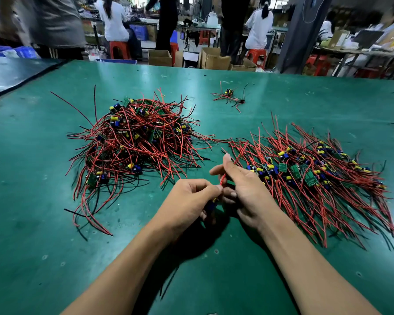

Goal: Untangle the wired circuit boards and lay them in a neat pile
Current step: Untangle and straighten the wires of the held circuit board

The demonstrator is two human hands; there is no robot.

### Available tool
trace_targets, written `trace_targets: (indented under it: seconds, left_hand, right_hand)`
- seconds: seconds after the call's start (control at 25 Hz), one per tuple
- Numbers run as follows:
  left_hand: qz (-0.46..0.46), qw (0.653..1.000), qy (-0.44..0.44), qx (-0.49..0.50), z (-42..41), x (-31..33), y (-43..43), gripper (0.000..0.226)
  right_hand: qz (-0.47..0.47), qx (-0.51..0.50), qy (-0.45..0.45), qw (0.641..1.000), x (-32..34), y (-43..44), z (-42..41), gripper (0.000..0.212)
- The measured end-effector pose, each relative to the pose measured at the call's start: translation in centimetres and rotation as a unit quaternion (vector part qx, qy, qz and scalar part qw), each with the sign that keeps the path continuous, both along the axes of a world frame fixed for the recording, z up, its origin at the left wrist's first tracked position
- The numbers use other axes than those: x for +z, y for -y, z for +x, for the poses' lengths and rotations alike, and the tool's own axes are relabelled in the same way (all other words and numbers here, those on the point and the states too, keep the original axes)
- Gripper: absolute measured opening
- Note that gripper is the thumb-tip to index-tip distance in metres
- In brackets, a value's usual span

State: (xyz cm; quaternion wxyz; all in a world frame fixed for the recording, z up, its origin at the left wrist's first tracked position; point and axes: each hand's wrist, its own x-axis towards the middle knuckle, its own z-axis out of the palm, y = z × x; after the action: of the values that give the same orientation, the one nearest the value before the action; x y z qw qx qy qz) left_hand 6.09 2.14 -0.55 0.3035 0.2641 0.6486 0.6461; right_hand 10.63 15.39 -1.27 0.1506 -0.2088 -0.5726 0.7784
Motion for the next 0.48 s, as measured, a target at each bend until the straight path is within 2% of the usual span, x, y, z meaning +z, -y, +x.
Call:
trace_targets:
  seconds: [0.08,0.16,0.28,0.36,0.48]
  left_hand:
    - [0.006,1.000,0.000,-0.004,0.04,0.02,-0.04,0.029]
    - [0.016,1.000,0.005,-0.014,0.01,0.07,0.03,0.032]
    - [0.030,0.999,0.013,-0.015,-0.03,-0.07,0.03,0.033]
    - [0.031,0.999,0.014,-0.008,-0.14,-0.24,-0.02,0.029]
    - [0.052,0.998,0.015,0.022,-0.36,-0.50,-0.17,0.021]
  right_hand:
    - [-0.028,0.007,0.019,0.999,0.29,-0.01,0.01,0.047]
    - [-0.109,0.030,0.020,0.993,0.44,-0.26,0.05,0.050]
    - [-0.209,0.061,0.006,0.976,0.68,-0.83,0.24,0.043]
    - [-0.182,0.071,0.013,0.981,0.65,-0.84,0.32,0.044]
    - [-0.042,0.105,0.038,0.993,0.53,-0.05,0.54,0.043]
